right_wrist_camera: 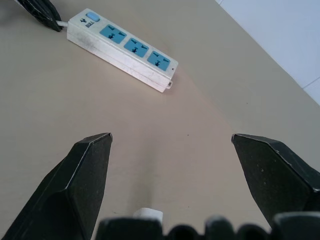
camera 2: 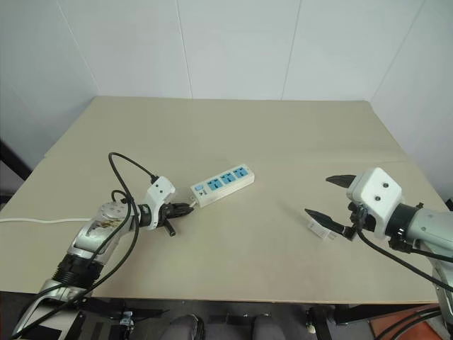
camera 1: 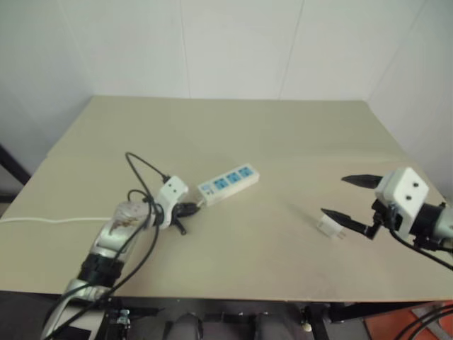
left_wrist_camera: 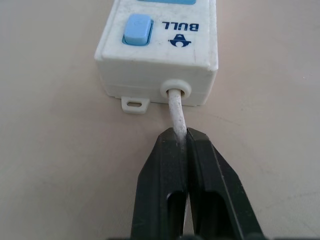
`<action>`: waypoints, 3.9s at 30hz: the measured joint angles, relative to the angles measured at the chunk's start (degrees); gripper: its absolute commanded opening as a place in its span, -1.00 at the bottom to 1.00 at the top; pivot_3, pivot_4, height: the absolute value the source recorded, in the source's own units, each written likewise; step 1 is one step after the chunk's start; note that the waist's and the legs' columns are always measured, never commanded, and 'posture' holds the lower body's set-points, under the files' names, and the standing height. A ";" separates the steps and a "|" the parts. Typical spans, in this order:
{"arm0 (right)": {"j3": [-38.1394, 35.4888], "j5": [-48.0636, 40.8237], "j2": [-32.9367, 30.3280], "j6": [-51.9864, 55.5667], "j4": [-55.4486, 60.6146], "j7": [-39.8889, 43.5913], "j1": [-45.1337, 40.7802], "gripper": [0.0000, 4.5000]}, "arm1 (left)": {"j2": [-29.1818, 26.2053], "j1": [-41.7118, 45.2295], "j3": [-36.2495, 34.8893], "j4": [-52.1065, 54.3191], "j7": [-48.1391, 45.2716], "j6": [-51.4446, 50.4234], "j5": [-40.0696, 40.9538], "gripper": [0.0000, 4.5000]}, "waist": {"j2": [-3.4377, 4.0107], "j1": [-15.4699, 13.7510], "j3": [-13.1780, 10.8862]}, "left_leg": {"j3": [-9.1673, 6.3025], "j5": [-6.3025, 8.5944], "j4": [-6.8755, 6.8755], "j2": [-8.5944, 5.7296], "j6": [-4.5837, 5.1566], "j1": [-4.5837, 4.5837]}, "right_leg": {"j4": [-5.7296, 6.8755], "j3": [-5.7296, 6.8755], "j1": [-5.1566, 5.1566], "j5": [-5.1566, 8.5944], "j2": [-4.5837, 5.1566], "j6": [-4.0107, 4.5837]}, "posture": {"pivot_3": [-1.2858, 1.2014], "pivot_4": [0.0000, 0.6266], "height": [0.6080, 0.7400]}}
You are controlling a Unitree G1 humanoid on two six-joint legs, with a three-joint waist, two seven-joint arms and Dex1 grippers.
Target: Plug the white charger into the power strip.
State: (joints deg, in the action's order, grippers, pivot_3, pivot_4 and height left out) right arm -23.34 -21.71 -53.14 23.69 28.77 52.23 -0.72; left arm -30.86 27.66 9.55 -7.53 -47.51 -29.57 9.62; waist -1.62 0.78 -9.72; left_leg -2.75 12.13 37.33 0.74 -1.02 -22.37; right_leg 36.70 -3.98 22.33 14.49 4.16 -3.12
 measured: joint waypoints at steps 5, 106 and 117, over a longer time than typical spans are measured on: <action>-0.02 -0.09 0.06 0.00 0.03 0.03 0.51 1.00 | -3.97 -5.90 0.17 1.02 -10.24 12.68 1.05 -0.99 | 0.01 0.11 0.00 | 0.04 0.00 -0.09 0.01 0.00 0.00 | -0.05 -0.01 0.03 -0.04 0.04 0.12 | 0.03 -0.52 1.00; 59.37 3.94 -12.44 50.57 -23.32 6.08 -52.94 1.00 | 8.60 0.70 0.40 -24.95 -34.28 45.05 2.44 0.48 | 0.51 -0.03 0.28 | -0.06 0.01 0.02 -0.13 0.03 -0.85 | -0.03 0.13 0.85 -0.18 0.20 0.29 | 0.03 -0.52 1.00; 63.51 9.67 -7.34 48.89 -29.61 9.05 -52.94 1.00 | 8.49 0.70 0.48 -24.65 -34.49 44.44 2.44 0.48 | 0.52 0.01 0.29 | -0.06 0.01 0.03 -0.14 0.03 -0.84 | 0.01 0.13 0.85 -0.18 0.18 0.29 | 0.03 -0.52 1.00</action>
State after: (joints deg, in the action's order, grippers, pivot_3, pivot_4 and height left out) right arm 40.17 -12.04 -60.48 72.59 -0.84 61.28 -53.66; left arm -22.37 28.36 10.03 -32.18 -82.00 14.87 12.05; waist -1.10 0.79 -9.43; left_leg -2.81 12.13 37.35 0.60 -0.99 -23.21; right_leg 36.71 -3.85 23.18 14.31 4.34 -2.83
